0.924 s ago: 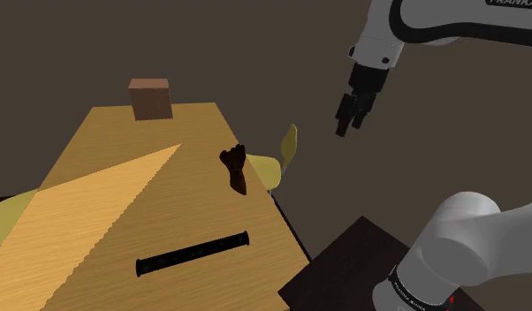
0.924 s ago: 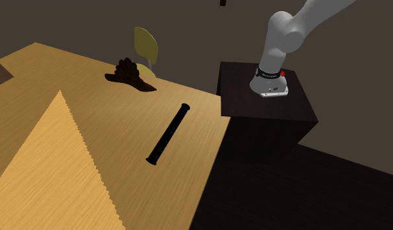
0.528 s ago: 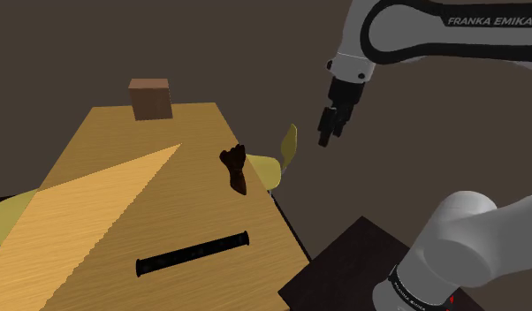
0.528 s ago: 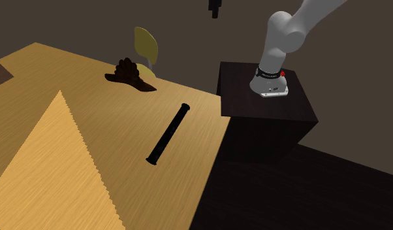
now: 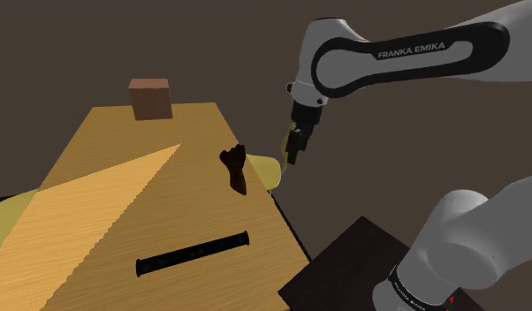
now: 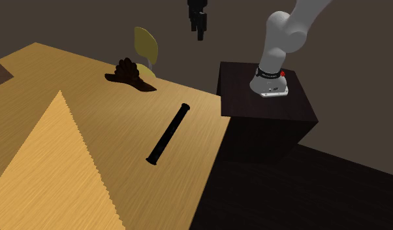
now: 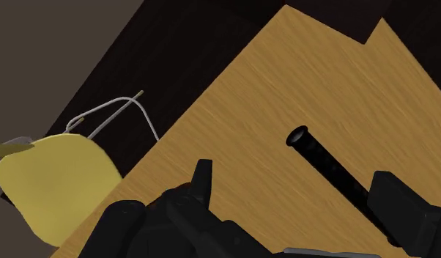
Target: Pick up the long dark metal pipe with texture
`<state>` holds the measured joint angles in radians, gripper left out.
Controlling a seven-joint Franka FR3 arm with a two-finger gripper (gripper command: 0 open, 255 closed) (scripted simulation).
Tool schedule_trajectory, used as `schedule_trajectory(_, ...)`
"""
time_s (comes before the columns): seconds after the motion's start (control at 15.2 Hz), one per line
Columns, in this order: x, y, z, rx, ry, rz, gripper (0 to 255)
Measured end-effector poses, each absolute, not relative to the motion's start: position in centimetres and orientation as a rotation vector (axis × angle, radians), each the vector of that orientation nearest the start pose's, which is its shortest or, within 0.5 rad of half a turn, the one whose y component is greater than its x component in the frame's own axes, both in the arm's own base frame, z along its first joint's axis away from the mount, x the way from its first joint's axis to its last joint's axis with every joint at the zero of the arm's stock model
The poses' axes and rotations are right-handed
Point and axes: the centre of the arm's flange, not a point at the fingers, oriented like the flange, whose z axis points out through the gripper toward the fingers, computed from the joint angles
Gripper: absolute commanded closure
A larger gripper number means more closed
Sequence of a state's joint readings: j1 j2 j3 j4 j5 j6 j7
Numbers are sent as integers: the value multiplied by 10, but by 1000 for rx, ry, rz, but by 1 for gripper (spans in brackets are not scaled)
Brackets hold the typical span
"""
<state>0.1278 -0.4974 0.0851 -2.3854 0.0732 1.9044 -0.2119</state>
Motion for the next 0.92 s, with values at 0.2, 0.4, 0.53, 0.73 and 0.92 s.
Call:
schedule_trajectory(0.2, 412, 116, 476, -3031, -719, -19, 0)
schedule_trajectory(0.4, 431, 142, 453, -3005, -833, -16, 0)
schedule_trajectory(0.53, 437, 156, 438, -2985, -907, -13, 0)
schedule_trajectory(0.73, 457, 182, 409, -2952, -1019, -7, 0)
schedule_trajectory(0.92, 467, 212, 381, -2914, -1129, -4, 0)
